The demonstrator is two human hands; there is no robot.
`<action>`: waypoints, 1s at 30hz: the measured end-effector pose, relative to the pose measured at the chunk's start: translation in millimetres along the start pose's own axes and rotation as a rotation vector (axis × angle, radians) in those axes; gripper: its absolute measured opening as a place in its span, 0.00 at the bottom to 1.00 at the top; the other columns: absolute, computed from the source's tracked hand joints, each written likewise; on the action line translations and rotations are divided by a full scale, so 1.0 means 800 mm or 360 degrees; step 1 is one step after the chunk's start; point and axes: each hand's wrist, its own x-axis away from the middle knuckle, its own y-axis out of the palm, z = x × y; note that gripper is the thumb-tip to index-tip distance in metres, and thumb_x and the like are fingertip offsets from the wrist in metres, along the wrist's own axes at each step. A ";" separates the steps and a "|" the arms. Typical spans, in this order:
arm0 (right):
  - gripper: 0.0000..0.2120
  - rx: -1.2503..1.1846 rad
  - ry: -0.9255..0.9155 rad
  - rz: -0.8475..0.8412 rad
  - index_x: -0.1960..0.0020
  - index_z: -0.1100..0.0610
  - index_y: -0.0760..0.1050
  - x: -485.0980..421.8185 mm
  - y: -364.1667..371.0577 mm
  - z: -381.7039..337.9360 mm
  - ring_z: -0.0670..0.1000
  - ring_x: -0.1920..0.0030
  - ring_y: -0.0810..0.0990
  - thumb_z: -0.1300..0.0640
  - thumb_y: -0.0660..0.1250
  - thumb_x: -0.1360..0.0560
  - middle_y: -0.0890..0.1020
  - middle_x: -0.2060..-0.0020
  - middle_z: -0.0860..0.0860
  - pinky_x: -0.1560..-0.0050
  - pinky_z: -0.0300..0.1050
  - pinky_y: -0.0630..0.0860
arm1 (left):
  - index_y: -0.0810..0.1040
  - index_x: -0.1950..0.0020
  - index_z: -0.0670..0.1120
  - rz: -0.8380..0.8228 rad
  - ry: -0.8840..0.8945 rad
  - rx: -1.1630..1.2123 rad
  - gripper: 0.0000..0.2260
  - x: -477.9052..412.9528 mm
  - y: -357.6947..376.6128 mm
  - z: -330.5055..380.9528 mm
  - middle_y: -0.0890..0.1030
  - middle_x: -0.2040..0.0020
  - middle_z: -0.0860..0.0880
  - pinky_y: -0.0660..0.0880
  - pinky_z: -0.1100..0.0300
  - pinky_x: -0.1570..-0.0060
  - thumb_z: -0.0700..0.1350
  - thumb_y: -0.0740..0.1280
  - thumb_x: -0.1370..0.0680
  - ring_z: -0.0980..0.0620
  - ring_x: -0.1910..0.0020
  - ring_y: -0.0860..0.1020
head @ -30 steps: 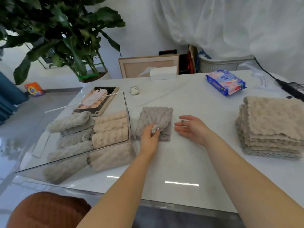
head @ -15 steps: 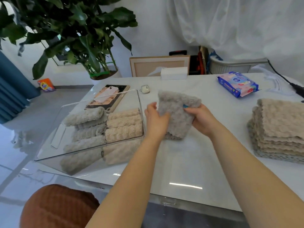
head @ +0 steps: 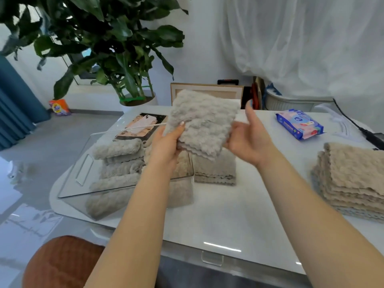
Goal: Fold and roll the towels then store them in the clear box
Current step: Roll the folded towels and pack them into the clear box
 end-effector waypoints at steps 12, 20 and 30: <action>0.24 0.0844 0.0114 -0.0165 0.29 0.52 0.65 -0.081 0.082 0.066 0.55 0.46 0.82 0.67 0.59 0.23 0.81 0.41 0.51 0.45 0.54 0.79 | 0.79 0.39 0.42 -0.0485 -0.0466 -0.0387 0.17 -0.027 -0.166 0.075 0.81 0.43 0.42 0.76 0.50 0.43 0.45 0.68 0.27 0.45 0.44 0.80; 0.19 0.0054 0.0199 -0.0311 0.37 0.63 0.71 -0.164 0.156 0.130 0.59 0.58 0.83 0.70 0.48 0.21 0.80 0.48 0.62 0.61 0.52 0.82 | 0.80 0.47 0.42 -0.0300 0.0117 -0.0747 0.12 -0.088 -0.259 0.128 0.85 0.54 0.47 0.79 0.61 0.56 0.32 0.59 0.21 0.50 0.54 0.83; 0.05 0.1163 0.0701 -0.0047 0.51 0.54 0.71 -0.246 0.171 0.201 0.53 0.61 0.79 0.62 0.58 0.21 0.78 0.55 0.55 0.53 0.55 0.81 | 0.75 0.53 0.46 -0.0153 -0.0451 -0.1806 0.10 -0.168 -0.283 0.109 0.77 0.58 0.48 0.73 0.59 0.63 0.53 0.63 0.23 0.50 0.60 0.76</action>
